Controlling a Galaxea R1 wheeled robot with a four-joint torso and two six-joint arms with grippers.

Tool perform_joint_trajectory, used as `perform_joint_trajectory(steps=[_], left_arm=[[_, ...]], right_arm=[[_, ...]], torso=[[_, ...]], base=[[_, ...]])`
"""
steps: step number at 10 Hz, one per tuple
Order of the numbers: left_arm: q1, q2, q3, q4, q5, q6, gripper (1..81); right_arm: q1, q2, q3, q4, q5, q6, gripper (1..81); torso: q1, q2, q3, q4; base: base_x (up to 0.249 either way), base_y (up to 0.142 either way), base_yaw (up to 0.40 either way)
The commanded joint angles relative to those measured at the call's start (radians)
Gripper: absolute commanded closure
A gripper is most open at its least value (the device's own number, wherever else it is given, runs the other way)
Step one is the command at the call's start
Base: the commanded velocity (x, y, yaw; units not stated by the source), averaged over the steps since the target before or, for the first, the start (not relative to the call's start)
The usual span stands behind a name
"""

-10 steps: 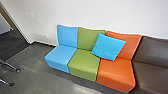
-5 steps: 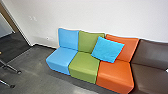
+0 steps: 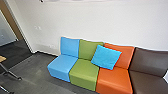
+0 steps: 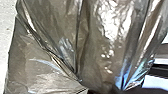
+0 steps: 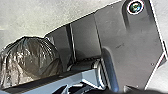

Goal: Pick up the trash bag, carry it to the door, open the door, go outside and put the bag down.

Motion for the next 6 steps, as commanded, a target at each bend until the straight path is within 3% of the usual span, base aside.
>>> perform_joint_trajectory(steps=[1,6], left_arm=[[-0.029,-0.002,-0.008,0.006,0.084,0.002,81.1],[-0.029,-0.008,-0.009,0.007,0.061,0.002,81.1]], right_arm=[[0.029,0.018,-0.027,-0.018,-0.071,-0.003,1.0],[0.031,0.072,-0.111,-0.025,-0.074,-0.003,1.0]], torso=[[-0.063,0.098,0.097,0.000],[-0.176,0.269,0.274,0.000]], base=[[0.000,0.000,0.000],[0.000,0.000,0.000]])
